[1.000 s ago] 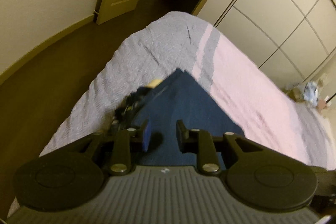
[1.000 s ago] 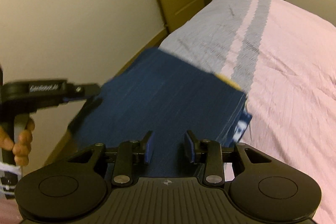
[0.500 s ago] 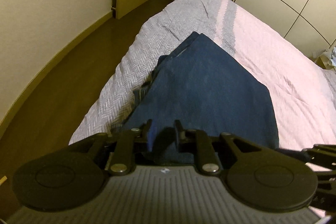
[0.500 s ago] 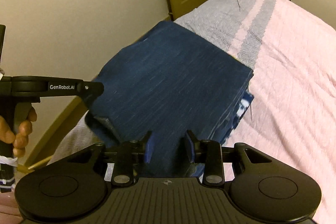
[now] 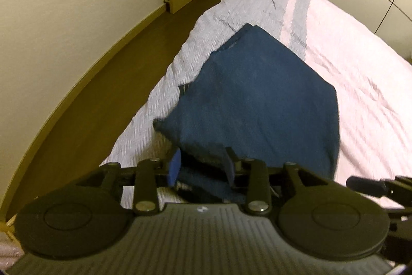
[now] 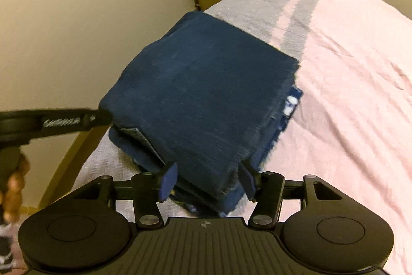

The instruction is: Fold clothes

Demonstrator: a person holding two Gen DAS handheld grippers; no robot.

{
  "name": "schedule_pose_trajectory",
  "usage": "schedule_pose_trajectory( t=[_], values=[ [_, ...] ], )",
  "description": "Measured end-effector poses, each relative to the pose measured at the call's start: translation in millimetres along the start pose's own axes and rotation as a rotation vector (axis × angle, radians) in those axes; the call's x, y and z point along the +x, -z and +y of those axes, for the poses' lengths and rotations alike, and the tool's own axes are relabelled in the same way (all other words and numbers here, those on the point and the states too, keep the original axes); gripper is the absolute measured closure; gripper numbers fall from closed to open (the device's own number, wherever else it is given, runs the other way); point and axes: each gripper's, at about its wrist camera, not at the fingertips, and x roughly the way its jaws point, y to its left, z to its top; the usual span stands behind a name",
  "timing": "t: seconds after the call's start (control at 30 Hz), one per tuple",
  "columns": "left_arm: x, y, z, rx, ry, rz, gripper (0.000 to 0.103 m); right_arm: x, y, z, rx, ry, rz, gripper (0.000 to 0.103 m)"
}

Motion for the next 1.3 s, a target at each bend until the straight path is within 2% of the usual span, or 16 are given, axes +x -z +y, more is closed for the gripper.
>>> schedule_pose_trajectory(
  t=[0.27, 0.37, 0.43, 0.53, 0.73, 0.87, 1.0, 1.3],
  values=[
    [-46.0, 20.0, -23.4, 0.067, -0.053, -0.02, 0.064, -31.0, 10.3, -4.8, 0.004, 0.045, -0.007, 0.045],
    [-67.8, 24.5, -29.0, 0.068, -0.067, -0.061, 0.058, -53.2, 13.4, -4.8, -0.006, 0.046, -0.045, 0.045],
    [-82.6, 28.6, -33.3, 0.074, -0.089, -0.094, 0.049, -69.9, 17.4, -4.5, -0.014, 0.059, -0.069, 0.044],
    [-103.0, 38.8, -39.5, 0.089, -0.119, -0.139, 0.041, -85.6, 23.9, -3.3, -0.021, 0.084, -0.088, 0.044],
    [-126.5, 58.5, -47.5, 0.063, -0.102, -0.155, 0.041, -110.6, 42.9, -5.5, -0.015, 0.1, -0.102, 0.043],
    [-135.9, 71.3, -56.2, 0.049, -0.086, -0.142, 0.041, -130.6, 57.0, -10.6, -0.014, 0.081, -0.135, 0.043],
    [-143.1, 83.9, -65.5, 0.029, -0.088, -0.125, 0.041, -140.1, 68.5, -16.8, -0.021, 0.066, -0.122, 0.043],
    [-167.1, 123.3, -99.3, -0.04, -0.169, -0.126, 0.041, -160.2, 92.9, -46.5, -0.073, 0.01, -0.082, 0.043]
  ],
)
